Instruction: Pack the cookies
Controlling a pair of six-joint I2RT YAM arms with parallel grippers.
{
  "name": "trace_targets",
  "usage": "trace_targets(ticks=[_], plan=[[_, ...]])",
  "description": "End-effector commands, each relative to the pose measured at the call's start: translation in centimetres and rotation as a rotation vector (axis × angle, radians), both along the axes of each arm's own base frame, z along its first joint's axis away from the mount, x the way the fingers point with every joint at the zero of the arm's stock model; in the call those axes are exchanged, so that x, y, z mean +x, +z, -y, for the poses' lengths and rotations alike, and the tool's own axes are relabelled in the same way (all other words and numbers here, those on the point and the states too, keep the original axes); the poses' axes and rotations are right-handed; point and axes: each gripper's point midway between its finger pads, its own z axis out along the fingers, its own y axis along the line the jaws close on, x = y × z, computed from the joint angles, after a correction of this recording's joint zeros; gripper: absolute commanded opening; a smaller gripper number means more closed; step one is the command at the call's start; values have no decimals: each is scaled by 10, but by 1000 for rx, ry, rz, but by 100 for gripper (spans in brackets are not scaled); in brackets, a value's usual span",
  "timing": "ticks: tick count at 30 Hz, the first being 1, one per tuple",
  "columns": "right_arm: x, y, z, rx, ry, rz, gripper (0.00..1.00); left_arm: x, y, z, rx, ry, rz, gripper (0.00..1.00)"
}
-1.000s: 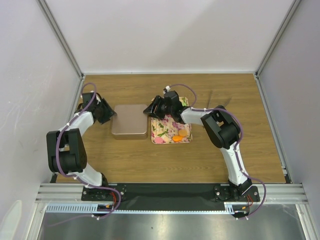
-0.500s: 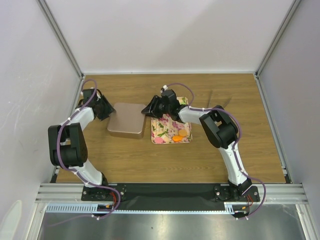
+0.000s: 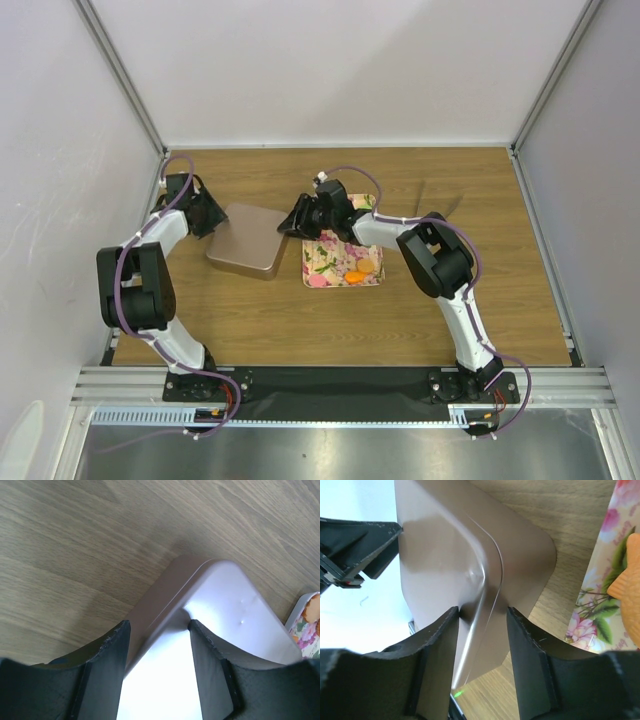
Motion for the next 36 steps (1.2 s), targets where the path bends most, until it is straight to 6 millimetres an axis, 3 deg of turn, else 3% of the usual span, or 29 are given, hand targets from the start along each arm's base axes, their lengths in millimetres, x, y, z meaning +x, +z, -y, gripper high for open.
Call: trace_targets(ticks=[1, 6, 12, 13, 16, 17, 18, 19, 20, 21, 22, 23, 24, 25, 27, 29, 30, 31, 32, 34, 36], plan=[[-3, 7, -6, -5, 49, 25, 50, -4, 10, 0, 32, -13, -8, 57], [5, 28, -3, 8, 58, 81, 64, 3, 45, -7, 60, 15, 76, 63], [16, 76, 9, 48, 55, 187, 76, 14, 134, -16, 129, 31, 254, 66], [16, 93, 13, 59, 47, 216, 77, 14, 152, -16, 141, 27, 288, 67], [16, 109, 31, 42, 19, 259, 82, 4, 190, -6, 127, 0, 383, 67], [15, 136, 40, 59, 2, 305, 84, 0, 196, 1, 109, -24, 400, 67], [14, 144, 48, 43, -7, 332, 85, -10, 217, 8, 102, -42, 460, 67], [10, 146, 56, 29, -15, 338, 86, -17, 217, 23, 82, -87, 471, 67], [6, 173, 68, 43, -34, 388, 89, -24, 225, 31, 71, -115, 496, 67], [3, 183, 79, 36, -57, 414, 90, -39, 235, 39, 77, -145, 534, 67], [-3, 176, 90, 5, -63, 427, 94, -48, 241, 49, 72, -183, 551, 68], [-13, 206, 106, 25, -87, 488, 100, -57, 247, 63, 68, -227, 572, 68], [-13, 210, 122, 3, -128, 498, 100, -75, 256, 68, 81, -261, 605, 68], [-20, 198, 137, -37, -140, 495, 100, -85, 257, 78, 78, -299, 614, 68], [-33, 228, 170, -45, -206, 558, 100, -103, 253, 84, 96, -352, 616, 69], [-46, 225, 194, -107, -234, 595, 100, -124, 259, 94, 89, -401, 656, 70], [-58, 237, 215, -142, -287, 620, 100, -130, 246, 96, 88, -421, 632, 71], [-63, 238, 226, -170, -307, 632, 100, -138, 245, 95, 92, -430, 640, 71], [-69, 225, 240, -239, -324, 619, 100, -143, 239, 96, 88, -443, 627, 70], [-83, 238, 265, -272, -392, 659, 100, -151, 227, 101, 69, -470, 622, 70], [-92, 227, 287, -337, -444, 650, 100, -161, 220, 104, 57, -490, 628, 71]])
